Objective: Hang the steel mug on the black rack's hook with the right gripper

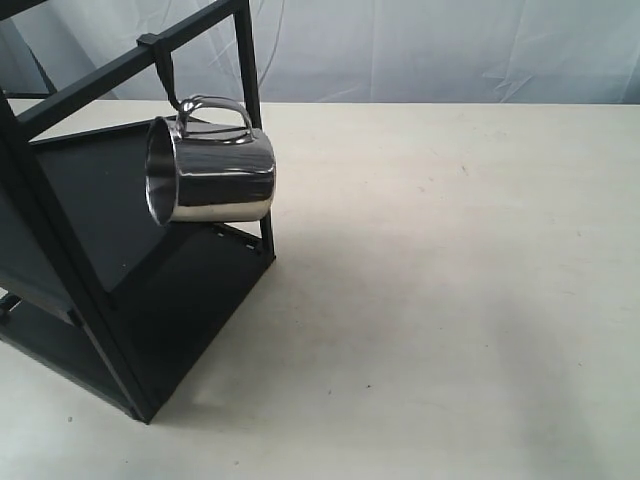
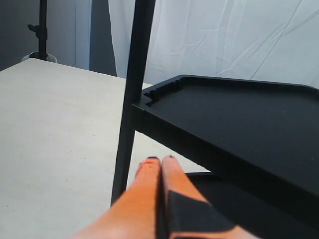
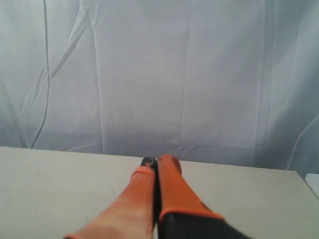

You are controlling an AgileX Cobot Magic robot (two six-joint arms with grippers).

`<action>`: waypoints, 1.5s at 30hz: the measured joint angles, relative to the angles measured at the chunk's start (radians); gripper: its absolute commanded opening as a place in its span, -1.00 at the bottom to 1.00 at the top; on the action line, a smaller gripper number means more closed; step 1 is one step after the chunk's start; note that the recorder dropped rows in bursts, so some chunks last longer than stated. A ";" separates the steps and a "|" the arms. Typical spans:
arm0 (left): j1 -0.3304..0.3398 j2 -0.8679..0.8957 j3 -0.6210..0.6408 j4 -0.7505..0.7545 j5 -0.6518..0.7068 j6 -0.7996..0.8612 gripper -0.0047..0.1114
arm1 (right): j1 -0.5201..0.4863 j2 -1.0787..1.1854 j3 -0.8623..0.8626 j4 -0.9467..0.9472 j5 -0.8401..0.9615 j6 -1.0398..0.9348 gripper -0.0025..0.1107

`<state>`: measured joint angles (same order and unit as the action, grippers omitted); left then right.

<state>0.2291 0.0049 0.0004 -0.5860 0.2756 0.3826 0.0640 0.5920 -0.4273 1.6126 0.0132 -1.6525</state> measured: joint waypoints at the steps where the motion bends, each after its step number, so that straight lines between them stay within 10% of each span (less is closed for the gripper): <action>1: 0.000 0.000 0.000 0.000 0.000 0.000 -0.89 | 0.000 -0.015 0.019 -0.138 0.015 0.113 -0.97; 7: 0.000 0.000 0.000 0.000 0.000 0.000 -0.89 | 0.000 -0.107 0.103 -1.009 0.091 1.056 -0.97; 12: 0.000 0.000 0.000 0.000 0.000 0.000 -0.89 | -0.023 -0.218 0.197 -1.331 0.130 1.449 -0.97; 45: 0.000 0.000 0.000 0.000 0.000 0.000 -0.89 | -0.129 -0.562 0.423 -1.488 0.304 1.667 -0.97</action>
<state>0.2291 0.0049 0.0004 -0.5860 0.2756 0.3826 -0.0650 0.0297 -0.0042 0.1250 0.3175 0.0141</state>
